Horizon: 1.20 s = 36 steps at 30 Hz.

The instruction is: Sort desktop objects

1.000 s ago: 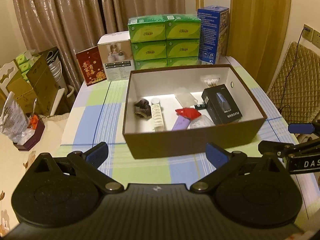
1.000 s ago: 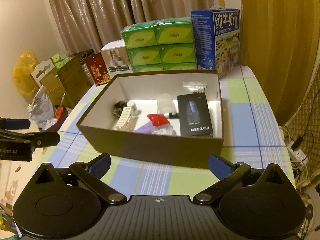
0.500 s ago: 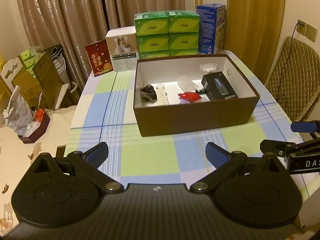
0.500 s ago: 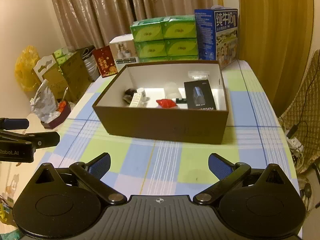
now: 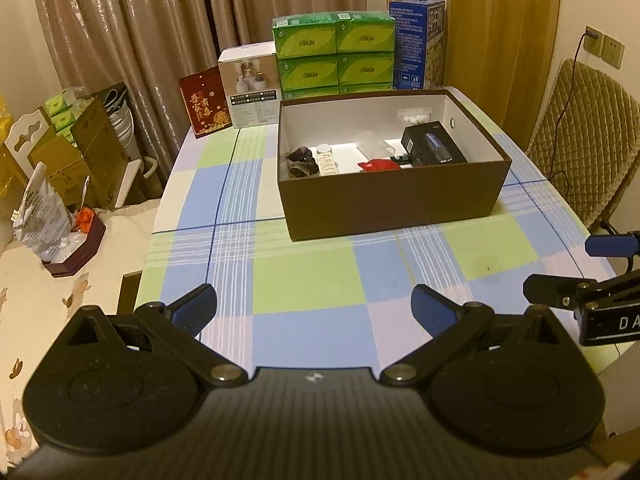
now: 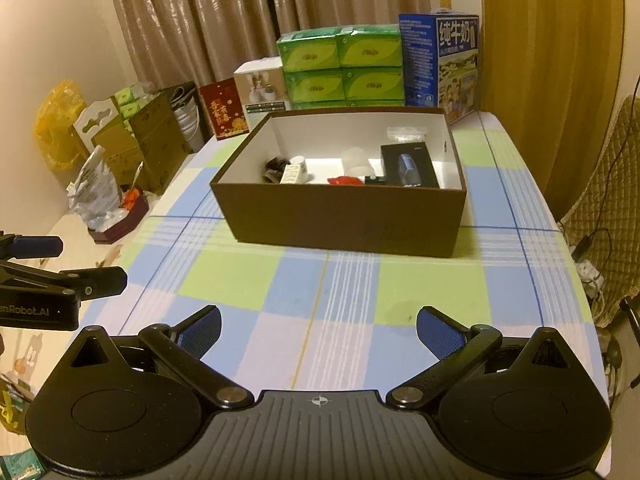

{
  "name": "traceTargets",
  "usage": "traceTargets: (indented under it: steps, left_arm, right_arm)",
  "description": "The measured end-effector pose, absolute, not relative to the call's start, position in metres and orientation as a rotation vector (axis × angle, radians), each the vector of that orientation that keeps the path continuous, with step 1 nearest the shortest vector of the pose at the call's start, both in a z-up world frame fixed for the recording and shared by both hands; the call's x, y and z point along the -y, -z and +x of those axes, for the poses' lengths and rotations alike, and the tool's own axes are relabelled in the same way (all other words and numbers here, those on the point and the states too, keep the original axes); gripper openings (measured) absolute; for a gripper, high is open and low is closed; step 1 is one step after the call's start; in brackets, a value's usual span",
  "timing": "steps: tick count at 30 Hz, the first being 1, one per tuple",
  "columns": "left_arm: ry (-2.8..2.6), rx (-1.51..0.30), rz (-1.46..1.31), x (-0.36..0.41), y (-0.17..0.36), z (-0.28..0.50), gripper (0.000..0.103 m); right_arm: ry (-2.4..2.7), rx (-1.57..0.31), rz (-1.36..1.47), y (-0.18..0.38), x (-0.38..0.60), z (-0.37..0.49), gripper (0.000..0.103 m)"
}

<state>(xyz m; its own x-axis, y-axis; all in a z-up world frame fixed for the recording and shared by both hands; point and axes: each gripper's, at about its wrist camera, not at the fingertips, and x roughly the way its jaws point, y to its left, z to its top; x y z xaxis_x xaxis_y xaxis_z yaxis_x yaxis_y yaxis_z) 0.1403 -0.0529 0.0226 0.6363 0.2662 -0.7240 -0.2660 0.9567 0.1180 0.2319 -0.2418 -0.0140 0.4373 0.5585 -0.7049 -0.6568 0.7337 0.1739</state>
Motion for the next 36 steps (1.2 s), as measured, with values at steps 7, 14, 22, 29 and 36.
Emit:
traceTargets:
  steps: [7,14,22,29,36]
  left_arm:
    - [-0.3,-0.842,-0.002,0.055,-0.018,0.128,0.102]
    - [-0.296,-0.846,0.003,0.061,-0.017,0.123,0.102]
    - [-0.279,-0.847,0.008,0.068,-0.016,0.121,0.102]
    - [-0.275,-0.852,0.008,0.07,-0.014,0.12,0.102]
    - [-0.276,-0.852,0.006,0.07,-0.014,0.12,0.102]
  right_arm:
    - [-0.76,-0.829,-0.14,0.017,0.246,0.214,0.101]
    - [-0.748,-0.84,-0.146,0.019,0.252,0.204,0.101]
    - [-0.733,-0.849,-0.139,0.02,0.261,0.199,0.101]
    - [-0.732,-0.853,-0.136,0.02,0.263,0.2,0.101]
    - [-0.73,-0.855,-0.135,0.02,0.263,0.201,0.101]
